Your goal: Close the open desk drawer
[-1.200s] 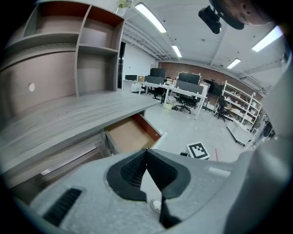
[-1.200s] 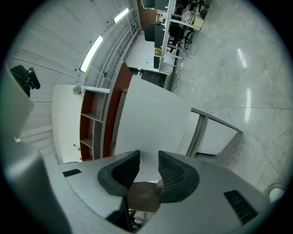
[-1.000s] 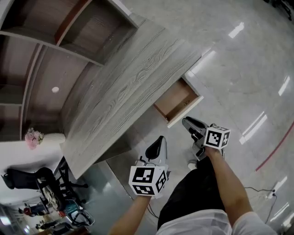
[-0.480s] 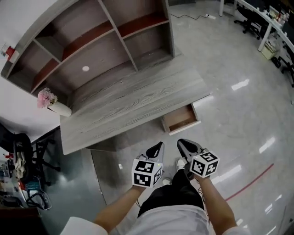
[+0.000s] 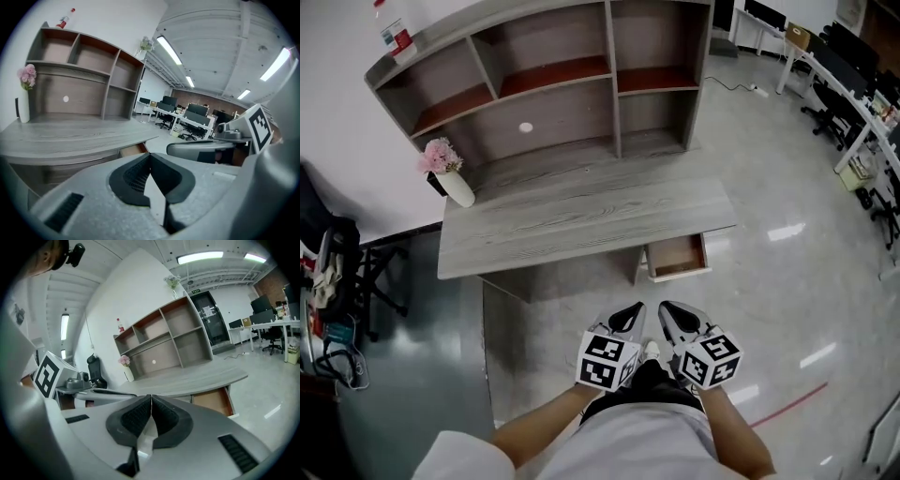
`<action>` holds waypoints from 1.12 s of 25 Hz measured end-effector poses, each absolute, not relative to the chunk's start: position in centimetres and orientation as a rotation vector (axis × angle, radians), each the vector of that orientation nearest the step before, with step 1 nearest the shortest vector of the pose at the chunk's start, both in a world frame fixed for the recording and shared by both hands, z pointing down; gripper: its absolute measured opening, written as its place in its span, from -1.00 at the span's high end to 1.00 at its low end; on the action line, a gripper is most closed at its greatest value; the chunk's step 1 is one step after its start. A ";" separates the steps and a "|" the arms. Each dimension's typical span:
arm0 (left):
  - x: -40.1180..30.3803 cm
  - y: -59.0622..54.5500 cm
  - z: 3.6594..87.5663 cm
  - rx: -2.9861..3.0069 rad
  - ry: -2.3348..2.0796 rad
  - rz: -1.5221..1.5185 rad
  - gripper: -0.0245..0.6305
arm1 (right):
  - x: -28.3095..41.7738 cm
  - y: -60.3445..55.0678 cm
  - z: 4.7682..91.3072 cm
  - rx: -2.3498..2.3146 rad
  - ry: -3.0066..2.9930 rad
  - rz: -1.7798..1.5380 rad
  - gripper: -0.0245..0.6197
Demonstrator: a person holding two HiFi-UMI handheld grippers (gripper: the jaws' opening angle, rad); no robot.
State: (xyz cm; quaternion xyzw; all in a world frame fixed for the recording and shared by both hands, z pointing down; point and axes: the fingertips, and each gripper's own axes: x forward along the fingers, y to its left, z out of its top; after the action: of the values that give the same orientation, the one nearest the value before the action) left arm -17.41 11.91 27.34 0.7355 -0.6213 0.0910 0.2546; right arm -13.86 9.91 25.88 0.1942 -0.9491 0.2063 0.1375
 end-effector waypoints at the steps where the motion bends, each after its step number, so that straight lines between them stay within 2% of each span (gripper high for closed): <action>1: -17.3 12.3 26.9 2.010 -1.697 0.241 0.92 | -14.0 10.4 25.4 0.554 -2.750 0.574 0.91; 10: -16.9 14.8 24.4 2.077 -1.743 0.215 0.92 | -14.7 13.8 23.4 0.512 -2.750 0.447 0.92; 28: -16.1 16.4 24.3 2.069 -1.751 0.211 0.92 | -14.0 15.3 23.4 0.531 -2.744 0.440 0.92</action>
State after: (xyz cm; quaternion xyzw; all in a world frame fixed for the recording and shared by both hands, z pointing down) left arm -16.10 16.39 24.32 0.7440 -0.6298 0.0759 0.2098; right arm -14.03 15.30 23.38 0.1855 -0.9580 0.1537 0.1556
